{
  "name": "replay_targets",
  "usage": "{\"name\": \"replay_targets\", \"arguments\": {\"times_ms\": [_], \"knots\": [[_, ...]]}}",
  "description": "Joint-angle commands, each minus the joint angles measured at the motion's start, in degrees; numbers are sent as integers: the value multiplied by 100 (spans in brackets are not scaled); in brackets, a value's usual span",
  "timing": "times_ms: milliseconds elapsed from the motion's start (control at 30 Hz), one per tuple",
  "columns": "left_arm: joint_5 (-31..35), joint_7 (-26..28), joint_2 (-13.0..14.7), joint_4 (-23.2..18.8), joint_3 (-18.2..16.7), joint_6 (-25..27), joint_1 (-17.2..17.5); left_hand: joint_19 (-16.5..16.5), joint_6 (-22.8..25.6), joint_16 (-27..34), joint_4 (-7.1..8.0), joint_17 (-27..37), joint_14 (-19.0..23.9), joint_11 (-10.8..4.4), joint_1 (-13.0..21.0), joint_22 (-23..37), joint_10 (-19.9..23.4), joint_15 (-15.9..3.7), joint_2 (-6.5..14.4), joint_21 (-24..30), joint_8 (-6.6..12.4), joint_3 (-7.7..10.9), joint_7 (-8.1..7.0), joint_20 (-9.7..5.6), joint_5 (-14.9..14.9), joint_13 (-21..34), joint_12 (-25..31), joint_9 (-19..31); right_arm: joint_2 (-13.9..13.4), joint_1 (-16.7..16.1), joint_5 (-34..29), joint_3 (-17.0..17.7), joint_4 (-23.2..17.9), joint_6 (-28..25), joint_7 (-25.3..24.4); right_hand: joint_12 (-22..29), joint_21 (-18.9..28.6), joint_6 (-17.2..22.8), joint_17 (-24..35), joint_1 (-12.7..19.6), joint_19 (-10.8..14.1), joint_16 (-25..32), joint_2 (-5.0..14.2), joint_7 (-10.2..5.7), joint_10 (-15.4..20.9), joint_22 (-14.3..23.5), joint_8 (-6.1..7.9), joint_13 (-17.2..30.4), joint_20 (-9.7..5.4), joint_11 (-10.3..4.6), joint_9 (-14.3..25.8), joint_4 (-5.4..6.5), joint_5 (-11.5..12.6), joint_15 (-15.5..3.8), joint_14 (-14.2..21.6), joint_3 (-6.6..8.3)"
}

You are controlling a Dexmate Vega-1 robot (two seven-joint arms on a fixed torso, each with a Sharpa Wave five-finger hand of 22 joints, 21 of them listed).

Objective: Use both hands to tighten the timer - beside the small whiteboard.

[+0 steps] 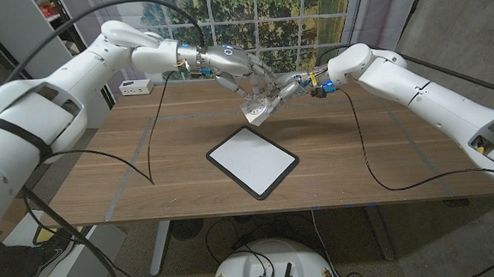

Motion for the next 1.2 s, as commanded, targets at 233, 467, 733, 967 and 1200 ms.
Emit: {"name": "replay_targets", "arguments": {"times_ms": [233, 467, 733, 967, 1200], "knots": [[-4508, -2008, 203, -339, -907, 1430, 1517, -30, -249, 91, 243, 23, 295, 123, -344, 6, 110, -516, -5, 48, -205, -254, -51, 110, -14, 45, 30, -41, -152, -67, -388, 62, -191, 102, -369, -10, 31, 1169, 56, -218, -25, -38, 285, 1073, 19, 3, 56, 8, -267, -37, 492, -8, 36, -980, 60, 46], [-5785, -2584, 325, -1034, -1369, 2446, 2313, -57, -381, 100, 320, 15, 360, 159, -431, -7, 169, -507, -9, 43, -309, -344, -52, 157, -20, 51, 53, -82, -447, -73, -1419, -167, -714, 183, -714, -9, 17, 1222, 79, -195, -70, -55, 287, 1055, 35, 3, 59, 13, -261, -60, 490, -24, 37, -983, 52, 54], [-6382, -2693, 495, -1825, -1803, 3548, 3128, -73, -642, 156, 346, -14, 605, 174, -388, -28, 376, -619, 23, 46, -487, -410, -123, 234, 0, 53, 127, -159, -565, -178, -2013, -203, -959, 250, -712, -23, -5, 1351, 99, -169, -127, -92, 291, 966, 70, -2, 87, -9, -263, -133, 486, -38, 36, -986, 34, 69], [-7806, -3136, 405, -2042, -2119, 4368, 3767, -102, -746, 164, 353, -36, 696, 243, -351, -43, 535, -583, 25, 36, -547, -457, -130, 300, 12, 56, 182, -204, -673, -189, -2579, -275, -1111, 229, -529, -42, -25, 1334, 103, -148, -173, -145, 277, 908, 51, -7, 61, -7, -272, -196, 481, -52, 31, -994, -18, 77], [-8342, -3310, 366, -2128, -2307, 4709, 4095, -117, -768, 169, 359, -55, 767, 31, -319, -55, 614, -572, 16, 32, -561, -505, -100, 355, 10, 57, 200, -244, -701, -134, -3295, -414, -1233, 169, -293, -81, -43, 1305, 141, -105, -213, -161, 273, 867, -2, -11, 26, -10, -304, -262, 473, -70, 27, -1003, -46, 84]]}}
